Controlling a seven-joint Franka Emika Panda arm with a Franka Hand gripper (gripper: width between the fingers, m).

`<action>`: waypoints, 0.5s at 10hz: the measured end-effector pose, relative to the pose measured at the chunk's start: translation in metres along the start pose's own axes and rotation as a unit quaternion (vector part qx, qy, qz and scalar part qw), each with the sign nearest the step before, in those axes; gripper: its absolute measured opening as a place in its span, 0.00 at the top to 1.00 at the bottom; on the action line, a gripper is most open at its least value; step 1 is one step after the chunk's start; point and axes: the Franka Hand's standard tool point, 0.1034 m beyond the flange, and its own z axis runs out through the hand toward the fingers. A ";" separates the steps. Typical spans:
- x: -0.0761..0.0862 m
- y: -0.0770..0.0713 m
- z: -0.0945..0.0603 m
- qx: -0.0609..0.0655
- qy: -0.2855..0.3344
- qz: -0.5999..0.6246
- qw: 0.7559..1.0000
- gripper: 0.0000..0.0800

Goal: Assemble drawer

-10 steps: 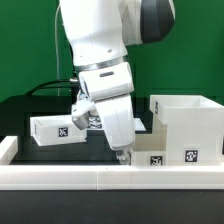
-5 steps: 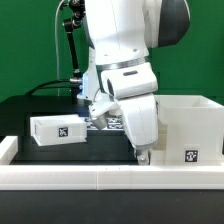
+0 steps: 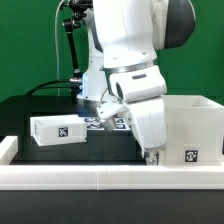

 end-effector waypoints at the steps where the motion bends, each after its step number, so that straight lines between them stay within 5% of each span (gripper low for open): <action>1: 0.002 0.001 -0.002 0.001 -0.001 0.007 1.000 0.19; 3: -0.001 0.002 -0.003 0.003 -0.004 0.005 1.000 0.19; 5: -0.036 0.000 -0.005 0.004 -0.007 -0.009 1.000 0.19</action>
Offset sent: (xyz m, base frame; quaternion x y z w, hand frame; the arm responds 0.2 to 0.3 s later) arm 0.0032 -0.0308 -0.0086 0.0093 0.0091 -0.0305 0.9995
